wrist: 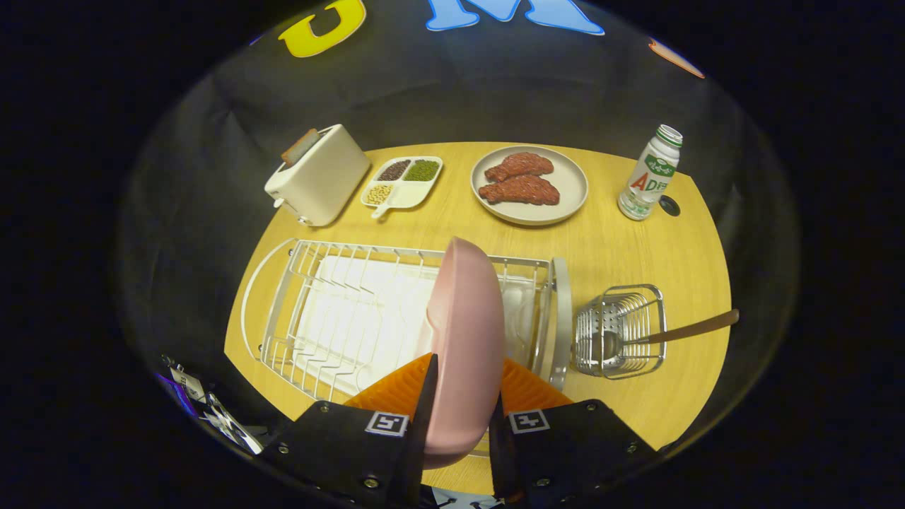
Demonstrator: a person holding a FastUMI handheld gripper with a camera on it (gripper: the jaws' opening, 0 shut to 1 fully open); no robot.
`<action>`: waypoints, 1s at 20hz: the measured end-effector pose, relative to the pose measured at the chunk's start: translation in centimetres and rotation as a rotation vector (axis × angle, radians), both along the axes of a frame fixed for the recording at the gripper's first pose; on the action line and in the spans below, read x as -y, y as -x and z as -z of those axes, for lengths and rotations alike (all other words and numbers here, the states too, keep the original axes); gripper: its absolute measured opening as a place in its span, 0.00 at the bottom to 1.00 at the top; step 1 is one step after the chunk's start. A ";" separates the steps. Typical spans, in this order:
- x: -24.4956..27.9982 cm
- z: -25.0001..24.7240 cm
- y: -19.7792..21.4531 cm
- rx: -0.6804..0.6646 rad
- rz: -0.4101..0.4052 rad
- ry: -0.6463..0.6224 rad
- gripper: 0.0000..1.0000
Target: Take the plate from the dish rack, then take the spoon from the basket and place it into the plate.
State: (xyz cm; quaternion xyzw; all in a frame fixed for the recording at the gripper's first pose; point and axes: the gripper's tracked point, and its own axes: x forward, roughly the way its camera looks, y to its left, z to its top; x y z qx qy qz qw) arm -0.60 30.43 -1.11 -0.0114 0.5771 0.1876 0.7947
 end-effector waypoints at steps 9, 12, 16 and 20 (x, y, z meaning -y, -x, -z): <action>0.7 -1.4 -1.2 0.020 -0.077 0.217 0.31; 1.1 -1.9 -2.2 0.010 -0.049 0.271 0.23; 0.6 -2.5 -2.7 0.051 -0.109 0.359 0.23; 0.0 -4.3 -3.3 0.129 -0.195 0.468 0.23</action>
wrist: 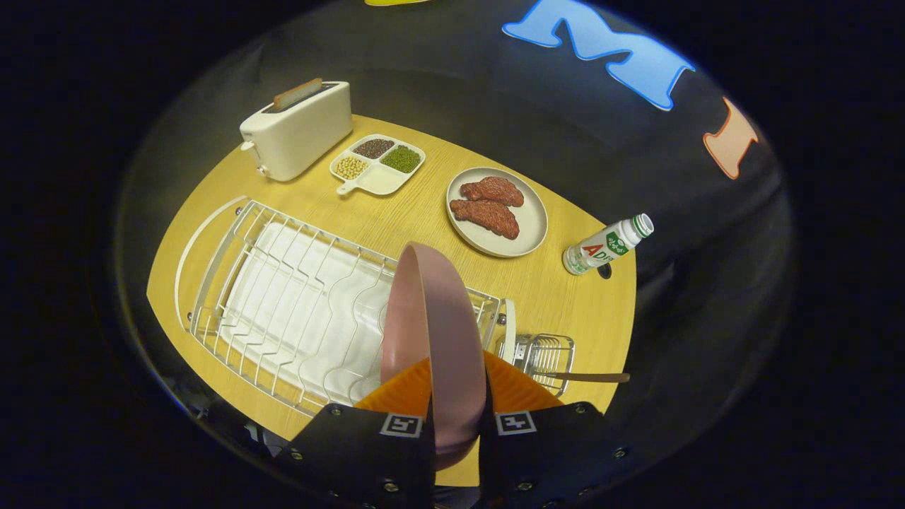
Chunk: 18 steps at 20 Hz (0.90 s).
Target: Take the plate from the dish rack, then take the spoon from the basket and place it into the plate.
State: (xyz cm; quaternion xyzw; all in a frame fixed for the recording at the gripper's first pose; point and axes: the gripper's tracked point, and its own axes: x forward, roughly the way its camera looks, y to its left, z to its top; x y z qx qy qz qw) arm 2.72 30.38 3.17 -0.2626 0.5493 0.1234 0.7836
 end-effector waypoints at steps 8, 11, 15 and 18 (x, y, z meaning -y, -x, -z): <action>2.0 -2.4 0.9 -0.026 0.086 -0.134 0.23; 4.6 -3.6 2.6 -0.064 0.163 -0.269 0.23; 7.8 -6.0 6.8 -0.126 0.243 -0.512 0.23; 8.5 -6.7 10.5 -0.177 0.299 -0.732 0.23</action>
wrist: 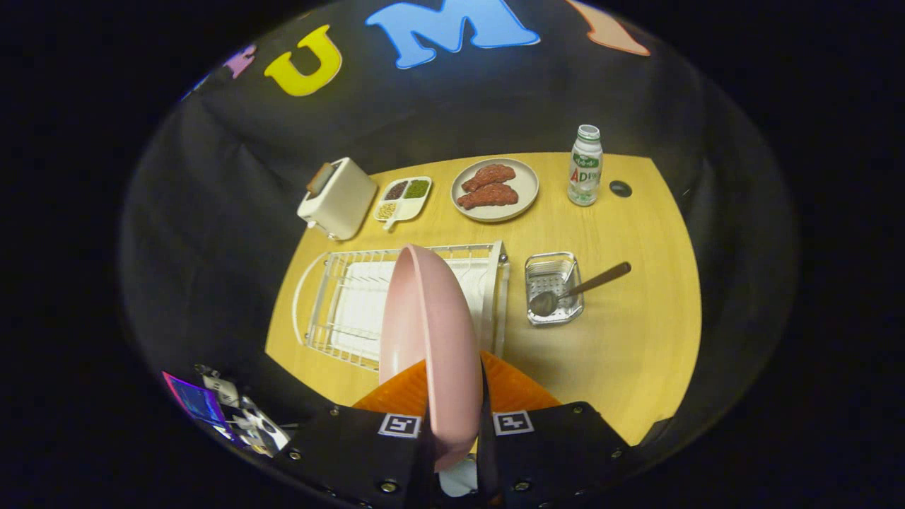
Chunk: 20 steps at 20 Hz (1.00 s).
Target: Take the plate from the dish rack, then take the spoon from the basket and place it into the plate.
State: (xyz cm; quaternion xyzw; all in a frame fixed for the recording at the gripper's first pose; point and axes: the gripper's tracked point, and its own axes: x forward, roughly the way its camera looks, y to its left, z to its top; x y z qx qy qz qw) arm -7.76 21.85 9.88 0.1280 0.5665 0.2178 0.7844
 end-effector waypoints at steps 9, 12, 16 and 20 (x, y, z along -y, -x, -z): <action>0.2 7.1 12.5 -0.109 0.031 -0.364 0.23; -0.1 10.1 15.2 -0.164 0.044 -0.404 0.23; 0.3 14.5 17.0 -0.224 0.087 -0.399 0.23; 0.3 17.1 15.8 -0.228 0.132 -0.414 0.23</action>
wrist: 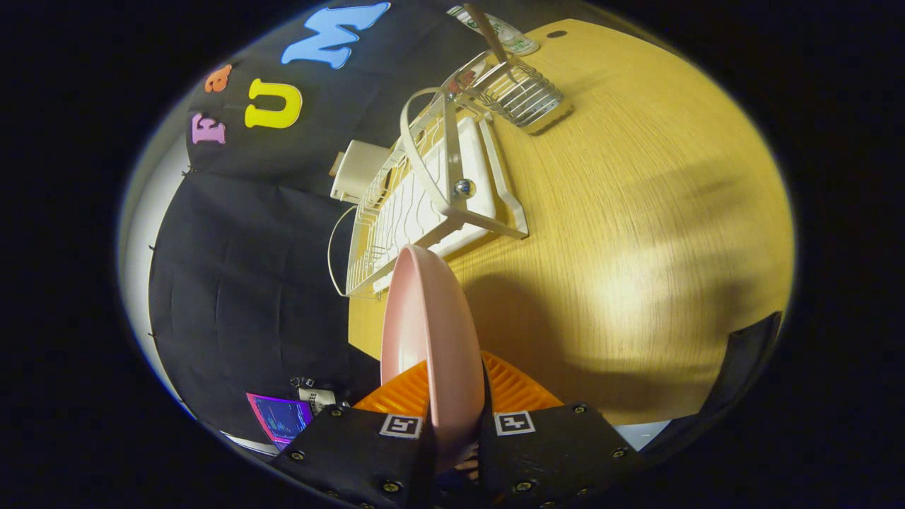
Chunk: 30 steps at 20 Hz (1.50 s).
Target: Take the plate from the dish rack, then take the spoon from the basket and place it into the plate.
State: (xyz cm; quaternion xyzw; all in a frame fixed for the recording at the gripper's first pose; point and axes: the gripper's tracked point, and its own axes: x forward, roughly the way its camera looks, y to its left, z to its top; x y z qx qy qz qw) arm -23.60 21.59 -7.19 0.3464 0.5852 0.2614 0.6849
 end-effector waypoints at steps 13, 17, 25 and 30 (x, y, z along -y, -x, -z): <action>-0.9 4.8 -0.3 0.011 0.026 -0.010 0.23; -0.8 4.8 -0.4 0.017 0.025 -0.034 0.23; 1.6 3.4 -2.2 0.019 0.097 0.016 0.69; 7.8 0.0 -5.2 0.183 0.151 0.224 0.73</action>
